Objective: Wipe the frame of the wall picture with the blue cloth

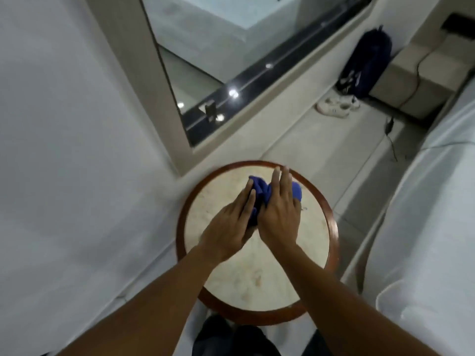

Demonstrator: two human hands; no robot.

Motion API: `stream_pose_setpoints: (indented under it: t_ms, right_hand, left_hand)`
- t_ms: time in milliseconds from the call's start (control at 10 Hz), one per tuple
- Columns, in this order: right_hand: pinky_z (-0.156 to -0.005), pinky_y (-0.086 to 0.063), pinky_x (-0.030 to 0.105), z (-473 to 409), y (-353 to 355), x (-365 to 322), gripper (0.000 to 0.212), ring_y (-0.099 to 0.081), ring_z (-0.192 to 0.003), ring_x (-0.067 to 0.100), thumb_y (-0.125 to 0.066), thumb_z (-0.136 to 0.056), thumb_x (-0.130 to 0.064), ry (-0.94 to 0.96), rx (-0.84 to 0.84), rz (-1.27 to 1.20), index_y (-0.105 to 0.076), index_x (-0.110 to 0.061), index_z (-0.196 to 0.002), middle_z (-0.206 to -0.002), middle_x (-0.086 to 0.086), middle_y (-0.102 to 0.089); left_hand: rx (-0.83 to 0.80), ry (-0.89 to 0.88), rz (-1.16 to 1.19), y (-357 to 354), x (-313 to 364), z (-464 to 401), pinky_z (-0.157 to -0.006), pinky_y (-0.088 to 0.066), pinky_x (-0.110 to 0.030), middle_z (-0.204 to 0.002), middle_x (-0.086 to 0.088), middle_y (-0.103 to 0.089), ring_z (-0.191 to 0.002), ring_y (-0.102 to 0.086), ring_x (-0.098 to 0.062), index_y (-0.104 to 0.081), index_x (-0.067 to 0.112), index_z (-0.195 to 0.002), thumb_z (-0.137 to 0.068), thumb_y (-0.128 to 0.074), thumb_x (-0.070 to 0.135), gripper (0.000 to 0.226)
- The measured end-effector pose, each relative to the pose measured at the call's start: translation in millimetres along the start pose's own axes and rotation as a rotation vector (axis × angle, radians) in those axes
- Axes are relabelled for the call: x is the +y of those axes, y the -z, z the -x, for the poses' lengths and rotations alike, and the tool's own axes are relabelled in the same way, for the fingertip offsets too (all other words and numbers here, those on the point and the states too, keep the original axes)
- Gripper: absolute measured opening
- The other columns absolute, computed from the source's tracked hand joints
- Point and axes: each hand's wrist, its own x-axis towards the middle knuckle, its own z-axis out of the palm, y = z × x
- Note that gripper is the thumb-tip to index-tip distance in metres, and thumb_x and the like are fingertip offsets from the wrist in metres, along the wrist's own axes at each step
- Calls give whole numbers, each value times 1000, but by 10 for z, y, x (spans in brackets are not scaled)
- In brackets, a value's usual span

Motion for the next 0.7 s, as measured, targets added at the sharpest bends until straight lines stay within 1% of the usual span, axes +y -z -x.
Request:
stream_pose_setpoints:
  t_ms: [100, 200, 300, 400, 500, 600, 700]
  right_hand:
    - [-113, -28, 40, 145, -663, 511, 64, 0, -155, 24, -34, -99, -17, -62, -110, 128, -7, -11, -158, -168, 8, 2]
    - [-121, -15, 48, 323, -1596, 1055, 67, 10, -154, 23, -32, -102, -27, -160, -327, 216, 4, -12, -158, -167, 8, 9]
    - [-121, -7, 53, 423, -2014, 1261, 73, 13, -153, 24, -32, -103, -41, -176, -397, 255, 8, -12, -157, -167, 8, 12]
    - [-122, -2, 50, 525, -2323, 1437, 83, 10, -154, 24, -32, -100, -56, -147, -357, 243, 6, -10, -157, -167, 7, 9]
    - [-122, -2, 48, 524, -2370, 1486, 85, 7, -154, 24, -32, -99, -58, -112, -340, 236, 3, -8, -157, -168, 8, 5]
    - [-123, -4, 47, 321, -2335, 1486, 88, 11, -154, 25, -31, -97, -61, -97, -468, 246, 5, -7, -157, -167, 9, 9]
    - [-123, -5, 48, 234, -2233, 1460, 93, 15, -153, 25, -32, -95, -65, -120, -634, 251, 10, -8, -156, -167, 9, 14]
  left_hand:
    - [-97, 13, 20, -849, -228, 187, -113, -39, -34, -163, -21, -7, -147, -29, -29, -1, 1, -154, -103, -38, 43, 75]
    - [-257, 91, -118, -1835, -583, 478, -118, -29, -44, -164, -18, 0, -151, -15, -31, -1, 5, -155, -100, -33, 51, 79]
    - [-343, 160, -215, -2200, -805, 606, -121, -21, -53, -165, -16, 2, -152, -6, -32, -3, 9, -156, -96, -37, 55, 83]
    - [-416, 126, -331, -2401, -990, 648, -121, -12, -57, -165, -15, -4, -152, -4, -32, -9, 10, -156, -95, -31, 58, 81]
    - [-458, 108, -378, -2391, -1036, 643, -121, -6, -57, -166, -11, -4, -152, -1, -30, -7, 11, -156, -94, -23, 61, 81]
    - [-530, 162, -391, -2241, -980, 489, -120, 5, -57, -167, -8, 1, -152, 7, -29, -2, 13, -156, -95, -23, 63, 82]
    - [-636, 160, -451, -2128, -882, 397, -120, 7, -57, -167, -9, 4, -152, 11, -29, -1, 13, -156, -97, -26, 62, 80]
